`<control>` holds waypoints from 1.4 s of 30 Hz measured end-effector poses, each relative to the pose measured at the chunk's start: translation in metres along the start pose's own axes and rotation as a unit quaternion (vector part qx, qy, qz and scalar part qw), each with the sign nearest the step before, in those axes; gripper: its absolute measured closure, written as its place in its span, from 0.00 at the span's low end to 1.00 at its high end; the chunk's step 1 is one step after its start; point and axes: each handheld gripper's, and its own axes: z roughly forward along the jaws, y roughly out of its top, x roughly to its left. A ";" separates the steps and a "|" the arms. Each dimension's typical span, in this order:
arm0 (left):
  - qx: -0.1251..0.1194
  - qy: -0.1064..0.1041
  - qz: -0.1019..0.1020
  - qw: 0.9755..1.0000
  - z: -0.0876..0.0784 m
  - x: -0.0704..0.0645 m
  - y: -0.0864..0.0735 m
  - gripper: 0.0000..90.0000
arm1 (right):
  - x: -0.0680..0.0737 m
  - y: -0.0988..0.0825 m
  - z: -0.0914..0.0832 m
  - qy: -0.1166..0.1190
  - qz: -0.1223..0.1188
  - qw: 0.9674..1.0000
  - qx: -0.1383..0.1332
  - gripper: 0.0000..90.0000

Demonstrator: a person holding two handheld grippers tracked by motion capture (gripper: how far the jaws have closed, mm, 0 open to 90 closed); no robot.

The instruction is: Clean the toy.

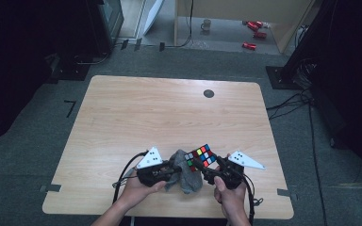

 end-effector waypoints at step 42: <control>0.059 0.165 -0.006 0.984 -0.049 0.057 -0.017 0.27 | 0.004 0.006 0.011 -0.014 0.005 1.000 0.002 0.38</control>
